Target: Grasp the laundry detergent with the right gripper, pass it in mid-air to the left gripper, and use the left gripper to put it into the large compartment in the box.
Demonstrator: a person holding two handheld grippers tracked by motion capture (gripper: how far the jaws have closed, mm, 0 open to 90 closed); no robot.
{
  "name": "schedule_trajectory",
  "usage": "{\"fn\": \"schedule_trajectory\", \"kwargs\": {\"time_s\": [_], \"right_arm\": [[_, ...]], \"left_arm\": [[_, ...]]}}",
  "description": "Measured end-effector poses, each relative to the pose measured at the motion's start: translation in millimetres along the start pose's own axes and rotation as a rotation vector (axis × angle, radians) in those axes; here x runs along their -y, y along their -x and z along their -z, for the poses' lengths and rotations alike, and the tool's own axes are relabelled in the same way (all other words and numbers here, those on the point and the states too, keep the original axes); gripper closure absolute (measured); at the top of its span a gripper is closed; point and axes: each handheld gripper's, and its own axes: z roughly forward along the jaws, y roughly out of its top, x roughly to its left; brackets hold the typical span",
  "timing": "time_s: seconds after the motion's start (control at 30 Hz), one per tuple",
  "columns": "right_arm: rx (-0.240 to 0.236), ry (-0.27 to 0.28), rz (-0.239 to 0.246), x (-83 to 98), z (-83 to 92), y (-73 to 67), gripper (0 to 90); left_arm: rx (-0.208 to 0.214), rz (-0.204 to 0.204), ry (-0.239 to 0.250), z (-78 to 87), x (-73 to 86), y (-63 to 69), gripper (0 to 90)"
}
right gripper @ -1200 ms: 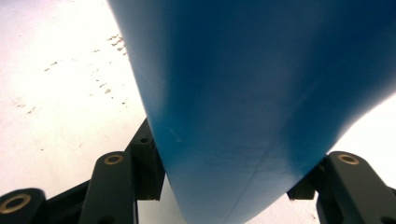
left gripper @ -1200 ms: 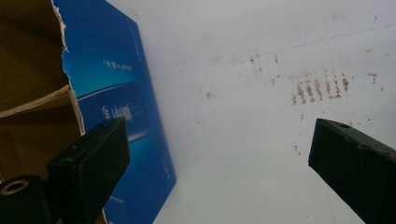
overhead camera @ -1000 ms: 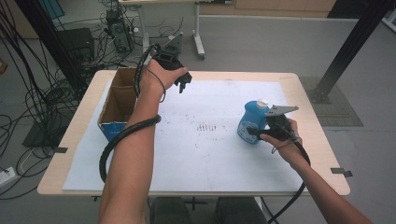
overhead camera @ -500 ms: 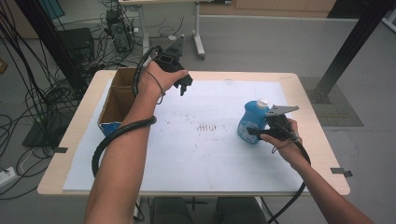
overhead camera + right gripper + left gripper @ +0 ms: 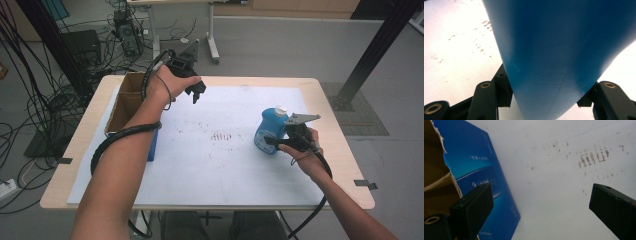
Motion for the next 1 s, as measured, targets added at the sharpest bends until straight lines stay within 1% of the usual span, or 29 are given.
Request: {"fn": "schedule_trajectory", "kwargs": {"time_s": [0.03,0.1,0.13,0.3,0.4,0.5,0.57,0.83,1.0], "right_arm": [[0.002,0.001,0.003,0.0,0.0,-0.1,44.5],[0.003,0.0,0.002,-0.1,0.0,-0.2,44.6],[0.003,0.0,0.002,-0.1,0.0,-0.2,44.6],[0.004,-0.006,0.003,-1.1,-0.1,-0.5,44.5],[0.01,-0.011,0.003,-2.0,0.0,-1.5,44.4],[0.015,-0.018,0.004,-3.1,0.1,-2.6,44.4],[0.014,-0.024,0.001,-3.8,0.1,-2.5,44.4],[0.016,-0.024,-0.003,-3.6,0.1,-2.6,44.6],[0.017,-0.023,-0.004,-3.5,0.2,-2.7,44.5]], "left_arm": [[-0.003,-0.003,-0.002,0.4,-1.1,1.2,6.0],[-0.014,-0.029,-0.007,3.4,-3.9,3.2,6.0],[-0.014,-0.029,-0.007,3.4,-3.9,3.2,6.0],[-0.017,-0.078,0.006,12.1,-7.5,8.3,6.0],[-0.023,-0.107,0.008,15.4,-8.0,8.9,5.9],[-0.024,-0.122,0.007,16.7,-6.9,9.1,5.9],[-0.027,-0.139,0.008,18.2,-6.1,8.0,5.9],[-0.024,-0.162,0.012,20.4,-6.2,3.0,5.9],[-0.02,-0.164,0.023,21.0,-4.7,-0.3,5.9]]}}
